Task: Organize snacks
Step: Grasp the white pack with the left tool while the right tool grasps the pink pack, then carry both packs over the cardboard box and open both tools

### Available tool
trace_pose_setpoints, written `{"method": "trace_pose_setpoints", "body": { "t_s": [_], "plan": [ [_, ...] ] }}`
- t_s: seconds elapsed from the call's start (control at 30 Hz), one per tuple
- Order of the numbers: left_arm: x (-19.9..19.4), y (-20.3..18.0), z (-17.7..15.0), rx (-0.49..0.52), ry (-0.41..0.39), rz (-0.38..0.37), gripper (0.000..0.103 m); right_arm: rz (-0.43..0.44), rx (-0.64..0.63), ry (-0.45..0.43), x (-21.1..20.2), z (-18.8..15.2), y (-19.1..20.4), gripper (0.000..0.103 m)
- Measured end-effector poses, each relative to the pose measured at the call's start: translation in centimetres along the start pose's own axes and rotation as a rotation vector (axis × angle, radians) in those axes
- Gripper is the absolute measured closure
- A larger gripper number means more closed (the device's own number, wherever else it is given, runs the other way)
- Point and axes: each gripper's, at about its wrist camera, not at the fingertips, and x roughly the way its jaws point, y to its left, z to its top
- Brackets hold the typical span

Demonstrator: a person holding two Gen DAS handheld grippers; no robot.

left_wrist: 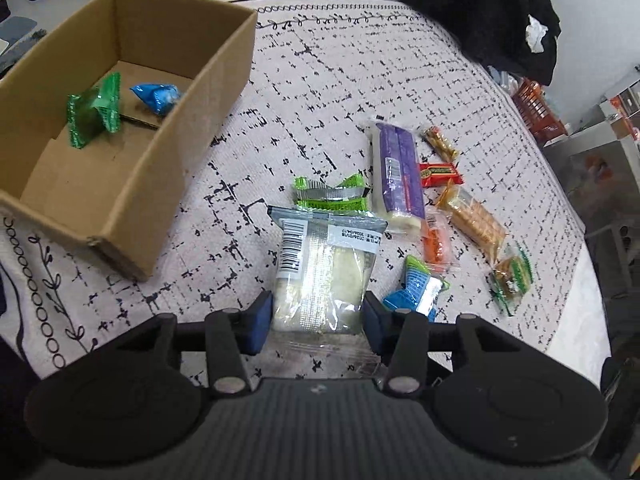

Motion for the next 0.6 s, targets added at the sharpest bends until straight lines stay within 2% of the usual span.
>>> {"method": "trace_pose_setpoints", "body": {
  "t_s": [0.3,0.6],
  "plan": [
    [-3.9,0.5,-0.2,0.03,-0.044,-0.028,0.056,0.044,0.037,-0.081,-3.6,-0.4,0.1,0.073],
    [-6.8,0.7,-0.6,0.045,-0.08,-0.074,0.056,0.075,0.006,-0.151,-6.8,-0.4,2.1,0.073]
  ]
}}
